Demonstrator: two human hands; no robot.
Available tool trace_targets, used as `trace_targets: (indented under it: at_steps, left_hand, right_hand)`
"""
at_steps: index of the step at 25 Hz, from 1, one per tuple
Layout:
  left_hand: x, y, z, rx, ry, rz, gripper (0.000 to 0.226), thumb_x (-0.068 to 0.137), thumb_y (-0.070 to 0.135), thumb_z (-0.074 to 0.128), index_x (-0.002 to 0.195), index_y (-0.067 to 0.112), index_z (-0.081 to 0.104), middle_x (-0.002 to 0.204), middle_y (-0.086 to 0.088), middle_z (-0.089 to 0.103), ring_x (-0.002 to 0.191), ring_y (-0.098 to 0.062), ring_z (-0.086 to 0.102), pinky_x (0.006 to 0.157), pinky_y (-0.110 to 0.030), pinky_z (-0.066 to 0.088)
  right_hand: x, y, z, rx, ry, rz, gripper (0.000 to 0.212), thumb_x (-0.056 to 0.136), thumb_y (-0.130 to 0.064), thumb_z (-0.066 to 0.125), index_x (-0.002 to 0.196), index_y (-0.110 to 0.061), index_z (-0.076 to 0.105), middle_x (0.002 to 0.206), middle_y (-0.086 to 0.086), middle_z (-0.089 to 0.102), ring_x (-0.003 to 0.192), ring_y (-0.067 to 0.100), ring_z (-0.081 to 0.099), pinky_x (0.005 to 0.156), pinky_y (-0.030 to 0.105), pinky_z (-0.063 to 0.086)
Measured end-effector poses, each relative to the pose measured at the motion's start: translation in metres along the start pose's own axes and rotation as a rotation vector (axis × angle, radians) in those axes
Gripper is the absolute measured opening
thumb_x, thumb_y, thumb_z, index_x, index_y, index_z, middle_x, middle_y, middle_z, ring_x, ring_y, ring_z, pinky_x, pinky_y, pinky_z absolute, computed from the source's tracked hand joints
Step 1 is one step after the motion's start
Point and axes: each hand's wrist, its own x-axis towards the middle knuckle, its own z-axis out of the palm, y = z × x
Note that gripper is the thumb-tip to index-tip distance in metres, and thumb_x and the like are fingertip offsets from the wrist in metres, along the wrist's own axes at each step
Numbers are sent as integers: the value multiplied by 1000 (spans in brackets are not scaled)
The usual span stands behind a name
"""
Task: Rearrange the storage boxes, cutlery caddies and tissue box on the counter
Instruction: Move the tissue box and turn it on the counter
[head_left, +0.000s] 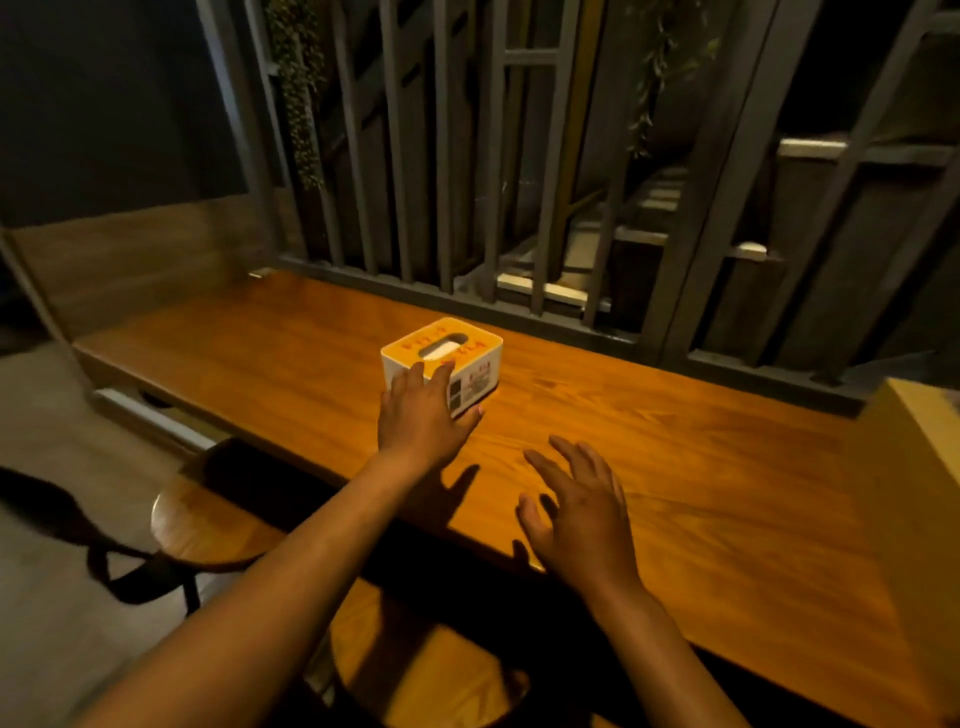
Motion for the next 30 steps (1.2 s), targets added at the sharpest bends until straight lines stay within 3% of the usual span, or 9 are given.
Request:
trace_targets:
  at_steps: [6, 10, 13, 17, 20, 26, 30]
  left_hand:
    - [86, -42, 20, -24, -259, -205, 110, 66, 79, 62, 153, 34, 13, 159, -20, 16, 143, -46, 18, 110, -58, 27]
    - [93, -53, 35, -51, -247, -126, 97, 63, 78, 65, 146, 40, 31, 155, -19, 24, 134, -43, 36, 99, -54, 46]
    - [78, -44, 32, -74, -290, -19, 99, 55, 83, 62, 142, 46, 34, 157, -14, 24, 130, -39, 44, 94, -51, 50]
    - [25, 5, 29, -111, -376, 83, 99, 59, 81, 64, 145, 47, 30, 163, -10, 10, 143, -37, 27, 106, -50, 41]
    - [-22, 52, 28, -135, -392, 149, 99, 61, 82, 61, 147, 46, 26, 163, -10, 6, 145, -36, 23, 104, -47, 40]
    - [-94, 141, 33, -80, -478, 222, 109, 61, 87, 55, 151, 41, 15, 164, -12, -3, 148, -39, 12, 108, -49, 37]
    - [-128, 190, 34, -91, -526, 249, 106, 62, 88, 53, 150, 42, 16, 164, -13, 0, 146, -41, 15, 106, -49, 38]
  right_hand:
    - [7, 4, 19, -92, -134, 83, 50, 86, -47, 54, 136, -44, 46, 153, -9, 35, 144, 20, 25, 114, 44, 29]
    - [12, 15, 16, -102, -121, 125, 49, 85, -46, 52, 134, -42, 50, 151, -8, 38, 142, 20, 28, 112, 43, 32]
    - [16, 17, 12, -102, -74, 148, 49, 83, -44, 56, 131, -40, 53, 148, -5, 42, 139, 22, 35, 108, 44, 37]
    - [9, 23, -3, -35, 3, 233, 54, 81, -38, 64, 133, -39, 50, 146, -5, 42, 135, 20, 37, 102, 46, 45]
    - [-6, 31, -21, 23, 70, 321, 57, 83, -30, 67, 135, -40, 47, 147, -7, 38, 135, 16, 34, 98, 42, 50]
    - [-62, 71, -80, -9, 114, 442, 56, 89, -9, 57, 136, -38, 48, 150, -9, 38, 137, 15, 33, 104, 39, 45]
    - [-85, 102, -133, -70, 53, 443, 49, 91, -10, 52, 132, -36, 54, 146, -8, 45, 133, 15, 40, 105, 38, 44]
